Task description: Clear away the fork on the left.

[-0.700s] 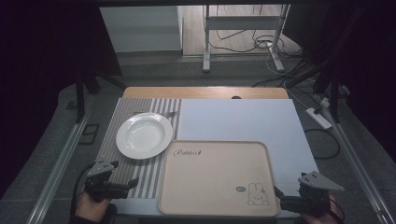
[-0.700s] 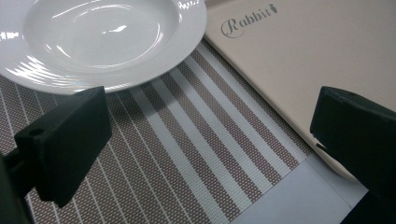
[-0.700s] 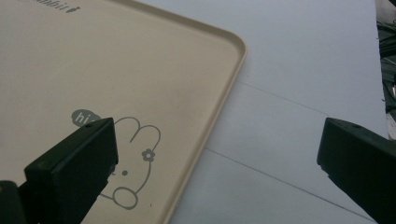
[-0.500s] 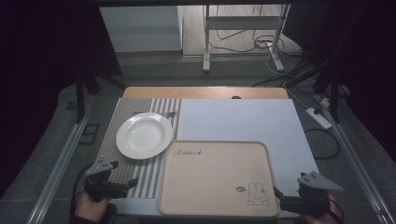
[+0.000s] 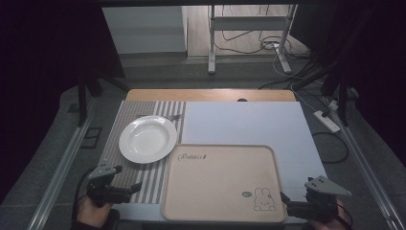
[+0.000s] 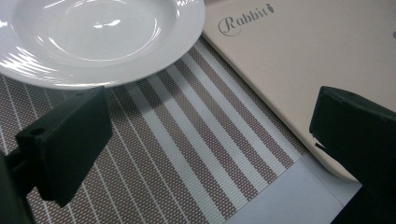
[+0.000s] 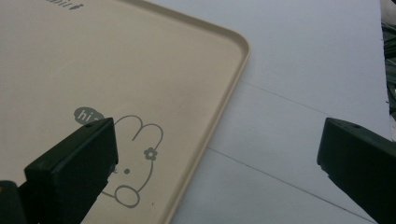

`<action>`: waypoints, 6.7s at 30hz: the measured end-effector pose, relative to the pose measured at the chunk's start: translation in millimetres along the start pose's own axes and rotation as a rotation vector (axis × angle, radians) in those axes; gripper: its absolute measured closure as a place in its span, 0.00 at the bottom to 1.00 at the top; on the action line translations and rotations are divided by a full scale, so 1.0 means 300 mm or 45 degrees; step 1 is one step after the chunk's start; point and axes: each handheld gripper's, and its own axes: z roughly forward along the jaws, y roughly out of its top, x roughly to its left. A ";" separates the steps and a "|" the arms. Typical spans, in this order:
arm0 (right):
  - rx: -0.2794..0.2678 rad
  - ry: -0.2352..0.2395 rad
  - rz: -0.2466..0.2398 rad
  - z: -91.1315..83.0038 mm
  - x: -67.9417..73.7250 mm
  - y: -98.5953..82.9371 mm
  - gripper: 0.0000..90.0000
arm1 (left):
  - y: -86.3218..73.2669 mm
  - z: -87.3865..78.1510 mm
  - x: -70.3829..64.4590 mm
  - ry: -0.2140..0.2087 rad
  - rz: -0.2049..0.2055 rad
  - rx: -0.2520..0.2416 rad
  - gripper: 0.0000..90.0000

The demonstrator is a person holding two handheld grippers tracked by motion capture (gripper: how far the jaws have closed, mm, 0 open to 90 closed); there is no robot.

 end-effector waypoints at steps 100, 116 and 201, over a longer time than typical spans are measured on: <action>0.049 0.011 -0.050 0.014 0.010 0.004 0.00 | 0.357 0.418 0.398 0.058 -0.048 0.160 0.00; 0.051 0.012 -0.050 0.014 0.010 0.004 0.00 | 0.405 0.479 0.441 0.083 -0.059 0.187 0.00; 0.061 0.030 -0.056 0.016 0.010 0.004 0.00 | 0.613 0.668 0.609 0.031 -0.081 0.362 0.26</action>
